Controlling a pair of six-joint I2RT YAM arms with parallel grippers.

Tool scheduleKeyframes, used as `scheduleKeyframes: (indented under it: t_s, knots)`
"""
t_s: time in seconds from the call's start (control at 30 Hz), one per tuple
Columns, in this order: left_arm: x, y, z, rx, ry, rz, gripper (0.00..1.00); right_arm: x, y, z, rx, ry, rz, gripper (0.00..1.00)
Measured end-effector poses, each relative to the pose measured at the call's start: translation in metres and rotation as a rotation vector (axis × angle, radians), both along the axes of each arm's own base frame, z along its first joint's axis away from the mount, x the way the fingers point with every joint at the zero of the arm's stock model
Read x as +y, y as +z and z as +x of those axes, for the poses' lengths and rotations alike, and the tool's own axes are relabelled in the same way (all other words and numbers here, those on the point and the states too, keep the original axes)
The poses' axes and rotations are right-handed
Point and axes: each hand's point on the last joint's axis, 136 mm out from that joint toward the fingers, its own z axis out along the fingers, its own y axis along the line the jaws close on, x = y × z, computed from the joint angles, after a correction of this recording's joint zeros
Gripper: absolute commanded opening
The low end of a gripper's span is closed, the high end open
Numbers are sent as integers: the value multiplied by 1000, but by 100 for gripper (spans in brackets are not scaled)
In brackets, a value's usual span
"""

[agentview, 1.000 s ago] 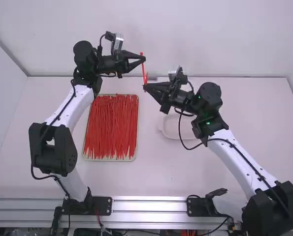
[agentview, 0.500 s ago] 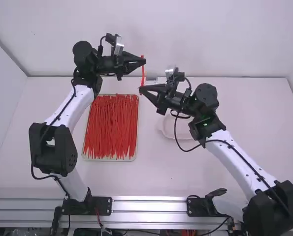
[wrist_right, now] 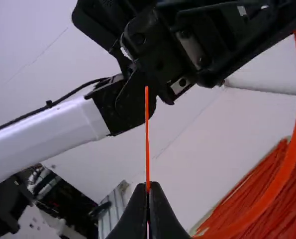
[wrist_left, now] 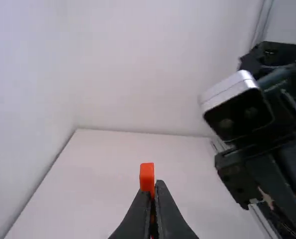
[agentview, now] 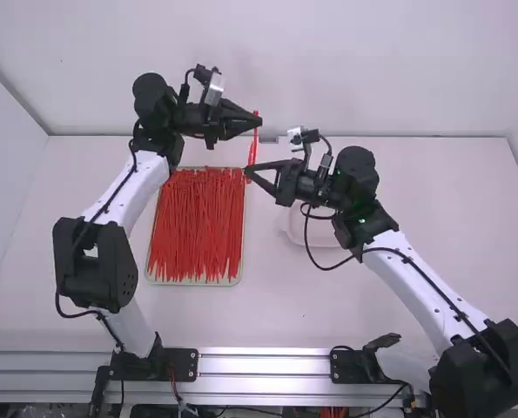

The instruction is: Fasten the cable tie

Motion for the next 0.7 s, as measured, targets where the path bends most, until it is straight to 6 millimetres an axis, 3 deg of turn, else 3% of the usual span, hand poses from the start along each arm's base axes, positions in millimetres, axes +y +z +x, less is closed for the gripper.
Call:
scheduleKeyframes:
  t_s: [0.2, 0.53, 0.7]
  knots:
    - [-15, -3, -20, -87, -103, 13, 2, -1, 2, -1, 125, 9, 40, 0]
    - [-11, -4, -19, -183, -97, 10, 2, -18, 3, 7, 266, 1, 83, 0]
    - [-11, -4, -19, -211, -97, 8, 2, -15, 3, 4, 300, 20, 90, 0]
